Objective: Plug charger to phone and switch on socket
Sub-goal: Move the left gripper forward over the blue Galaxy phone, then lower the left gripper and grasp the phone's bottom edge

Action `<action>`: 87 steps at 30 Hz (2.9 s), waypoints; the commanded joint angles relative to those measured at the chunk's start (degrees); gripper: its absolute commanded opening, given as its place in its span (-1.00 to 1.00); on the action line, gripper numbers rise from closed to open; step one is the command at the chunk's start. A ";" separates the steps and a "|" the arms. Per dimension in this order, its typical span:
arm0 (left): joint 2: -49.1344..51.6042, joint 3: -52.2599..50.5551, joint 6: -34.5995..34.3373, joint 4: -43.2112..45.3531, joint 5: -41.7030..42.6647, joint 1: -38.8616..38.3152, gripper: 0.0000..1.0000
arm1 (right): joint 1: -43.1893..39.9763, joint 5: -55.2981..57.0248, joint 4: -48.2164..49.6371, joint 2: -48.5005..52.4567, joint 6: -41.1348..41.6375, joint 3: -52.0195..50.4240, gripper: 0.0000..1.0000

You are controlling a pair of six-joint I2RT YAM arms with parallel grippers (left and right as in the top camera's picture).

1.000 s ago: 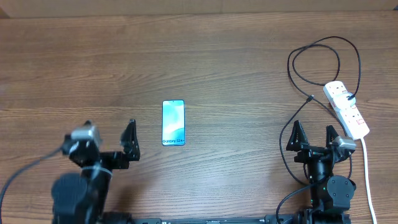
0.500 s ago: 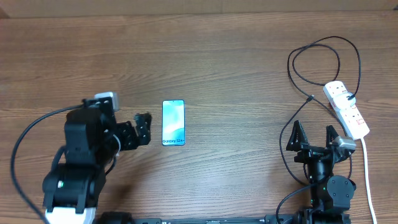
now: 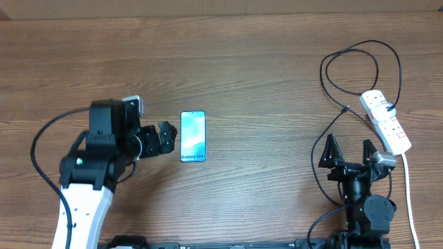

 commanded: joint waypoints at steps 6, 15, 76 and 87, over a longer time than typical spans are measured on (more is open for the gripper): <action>8.22 17.90 -4.92 -9.16 -16.55 -7.23 1.00 | 0.31 0.15 0.33 -0.55 -0.22 -0.61 1.00; 19.54 29.90 -8.92 -14.40 -17.68 -16.35 1.00 | 0.31 0.15 0.33 -0.57 -0.22 -0.61 1.00; 57.37 22.32 -7.48 -6.38 -9.44 -18.05 0.99 | 0.31 0.15 0.33 -0.55 -0.24 -0.61 1.00; 57.37 16.83 -8.72 -2.21 -10.10 -18.03 1.00 | 0.31 0.15 0.33 -0.55 -0.24 -0.61 1.00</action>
